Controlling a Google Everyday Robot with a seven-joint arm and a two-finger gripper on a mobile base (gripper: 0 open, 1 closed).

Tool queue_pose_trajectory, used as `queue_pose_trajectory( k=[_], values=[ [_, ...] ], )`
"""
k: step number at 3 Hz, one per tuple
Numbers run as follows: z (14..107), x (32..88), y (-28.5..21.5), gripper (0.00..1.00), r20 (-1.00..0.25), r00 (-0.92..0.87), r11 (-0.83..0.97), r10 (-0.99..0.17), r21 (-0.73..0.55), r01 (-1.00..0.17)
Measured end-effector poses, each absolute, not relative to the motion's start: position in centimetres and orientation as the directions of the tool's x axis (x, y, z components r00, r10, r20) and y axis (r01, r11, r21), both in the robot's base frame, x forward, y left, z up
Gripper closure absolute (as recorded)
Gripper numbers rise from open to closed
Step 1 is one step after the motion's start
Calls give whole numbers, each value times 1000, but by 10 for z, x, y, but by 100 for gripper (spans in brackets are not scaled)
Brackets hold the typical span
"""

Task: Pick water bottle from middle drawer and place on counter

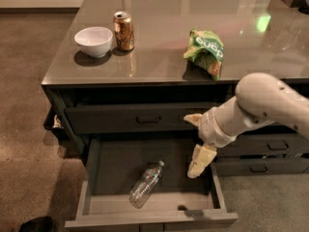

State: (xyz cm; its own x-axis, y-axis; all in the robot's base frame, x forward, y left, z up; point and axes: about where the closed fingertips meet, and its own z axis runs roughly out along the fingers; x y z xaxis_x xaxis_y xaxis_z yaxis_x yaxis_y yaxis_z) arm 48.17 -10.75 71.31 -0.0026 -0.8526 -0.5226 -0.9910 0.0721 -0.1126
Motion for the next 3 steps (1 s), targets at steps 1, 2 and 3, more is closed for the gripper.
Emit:
queue_pose_trajectory(
  k=[1, 2, 3],
  values=[
    [700, 481, -104, 0, -524, 72, -2, -848, -133, -991],
    [700, 481, -104, 0, -524, 72, -2, -848, -133, -991],
    [692, 482, -101, 0, -525, 73, -18, -848, -108, -994]
  ],
)
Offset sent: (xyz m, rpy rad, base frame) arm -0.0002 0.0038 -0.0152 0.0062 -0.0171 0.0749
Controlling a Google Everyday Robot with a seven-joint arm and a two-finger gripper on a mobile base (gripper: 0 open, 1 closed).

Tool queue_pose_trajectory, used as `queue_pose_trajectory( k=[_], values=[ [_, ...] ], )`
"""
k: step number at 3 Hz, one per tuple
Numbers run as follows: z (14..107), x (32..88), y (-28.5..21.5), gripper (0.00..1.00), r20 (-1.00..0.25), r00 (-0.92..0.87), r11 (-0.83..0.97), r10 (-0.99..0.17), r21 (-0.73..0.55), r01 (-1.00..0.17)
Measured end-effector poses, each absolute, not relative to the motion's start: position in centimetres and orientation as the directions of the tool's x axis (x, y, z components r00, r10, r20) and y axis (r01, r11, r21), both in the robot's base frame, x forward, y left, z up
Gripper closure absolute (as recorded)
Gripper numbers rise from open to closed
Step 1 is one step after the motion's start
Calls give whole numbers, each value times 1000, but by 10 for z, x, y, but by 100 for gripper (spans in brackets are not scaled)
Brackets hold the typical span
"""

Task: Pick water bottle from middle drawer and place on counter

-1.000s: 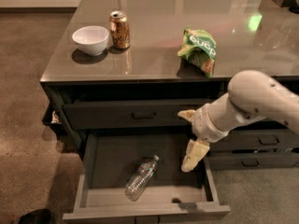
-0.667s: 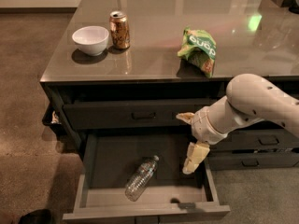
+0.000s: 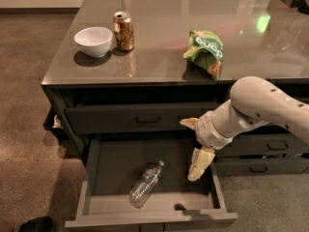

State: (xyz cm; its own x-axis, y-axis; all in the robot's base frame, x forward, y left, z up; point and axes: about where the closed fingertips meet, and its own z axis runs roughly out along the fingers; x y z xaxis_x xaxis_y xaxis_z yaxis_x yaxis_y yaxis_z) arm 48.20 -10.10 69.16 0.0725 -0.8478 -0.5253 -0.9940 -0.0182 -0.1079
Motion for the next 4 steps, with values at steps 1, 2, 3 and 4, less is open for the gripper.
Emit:
queue_pose_trajectory(
  k=[1, 2, 3, 4],
  values=[
    [656, 490, -97, 0, -531, 129, -110, -838, -67, -992],
    [598, 499, -90, 0, -551, 192, -212, -812, -29, -977],
    [541, 507, -77, 0, -589, 268, -306, -762, -37, -951],
    [496, 515, -61, 0, -633, 323, -358, -704, -77, -930]
  ],
)
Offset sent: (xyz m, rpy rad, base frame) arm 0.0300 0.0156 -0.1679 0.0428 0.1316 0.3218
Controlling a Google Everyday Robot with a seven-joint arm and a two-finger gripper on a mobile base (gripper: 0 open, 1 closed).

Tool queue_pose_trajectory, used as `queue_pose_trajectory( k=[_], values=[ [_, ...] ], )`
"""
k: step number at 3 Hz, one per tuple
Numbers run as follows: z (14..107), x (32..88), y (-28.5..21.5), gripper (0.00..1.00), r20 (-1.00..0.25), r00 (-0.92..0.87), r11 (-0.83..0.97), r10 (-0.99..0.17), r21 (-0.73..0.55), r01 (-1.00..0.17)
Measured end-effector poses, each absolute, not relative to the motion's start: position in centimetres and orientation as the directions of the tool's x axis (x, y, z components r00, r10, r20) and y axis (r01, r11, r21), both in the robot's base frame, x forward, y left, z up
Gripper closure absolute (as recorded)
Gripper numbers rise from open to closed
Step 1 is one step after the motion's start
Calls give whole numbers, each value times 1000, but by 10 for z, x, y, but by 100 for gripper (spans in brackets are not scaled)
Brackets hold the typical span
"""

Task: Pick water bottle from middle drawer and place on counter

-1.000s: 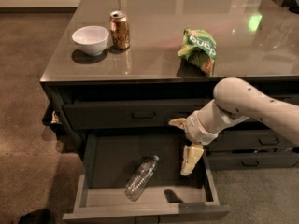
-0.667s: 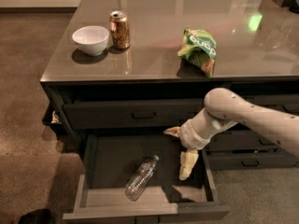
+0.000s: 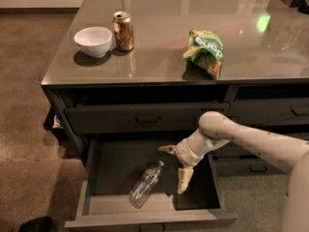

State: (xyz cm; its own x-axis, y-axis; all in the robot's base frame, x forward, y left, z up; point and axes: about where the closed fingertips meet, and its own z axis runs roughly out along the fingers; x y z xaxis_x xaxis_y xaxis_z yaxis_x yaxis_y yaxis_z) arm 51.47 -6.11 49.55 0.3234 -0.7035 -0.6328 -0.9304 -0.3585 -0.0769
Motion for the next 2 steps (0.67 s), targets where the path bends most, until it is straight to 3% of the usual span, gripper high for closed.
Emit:
queue_pose_trajectory(
  k=[2],
  values=[
    [426, 527, -17, 0, -699, 397, -450, -595, -120, -885]
  ],
)
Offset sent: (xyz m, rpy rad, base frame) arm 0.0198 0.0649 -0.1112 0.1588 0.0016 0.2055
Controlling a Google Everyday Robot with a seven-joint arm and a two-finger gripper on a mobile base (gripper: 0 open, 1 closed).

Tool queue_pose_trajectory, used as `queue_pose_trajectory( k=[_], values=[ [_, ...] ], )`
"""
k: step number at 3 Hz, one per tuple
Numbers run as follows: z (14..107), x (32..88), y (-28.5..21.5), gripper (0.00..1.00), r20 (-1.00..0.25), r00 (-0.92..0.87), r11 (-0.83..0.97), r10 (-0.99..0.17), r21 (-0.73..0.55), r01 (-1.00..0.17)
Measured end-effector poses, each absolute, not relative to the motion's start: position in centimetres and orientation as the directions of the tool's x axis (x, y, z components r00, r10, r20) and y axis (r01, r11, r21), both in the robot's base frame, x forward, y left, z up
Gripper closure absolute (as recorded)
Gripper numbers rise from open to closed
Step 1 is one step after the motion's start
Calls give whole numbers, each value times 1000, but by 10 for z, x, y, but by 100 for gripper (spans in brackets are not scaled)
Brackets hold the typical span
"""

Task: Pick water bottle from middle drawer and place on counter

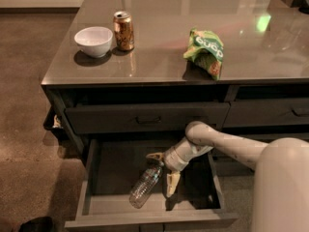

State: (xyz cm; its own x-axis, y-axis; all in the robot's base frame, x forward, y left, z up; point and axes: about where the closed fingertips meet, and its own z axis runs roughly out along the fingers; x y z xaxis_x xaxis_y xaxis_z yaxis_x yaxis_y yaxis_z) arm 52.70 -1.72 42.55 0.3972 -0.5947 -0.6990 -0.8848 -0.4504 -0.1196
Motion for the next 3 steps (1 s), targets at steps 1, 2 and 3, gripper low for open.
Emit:
queue_pose_trajectory(
  k=[1, 2, 3],
  values=[
    [397, 529, -8, 0, -721, 410, -476, -559, -127, -871],
    [378, 529, -1, 0, -736, 400, -472, -547, -124, -873],
    [363, 526, 4, 7, -743, 384, -466, -549, -109, -878]
  ],
)
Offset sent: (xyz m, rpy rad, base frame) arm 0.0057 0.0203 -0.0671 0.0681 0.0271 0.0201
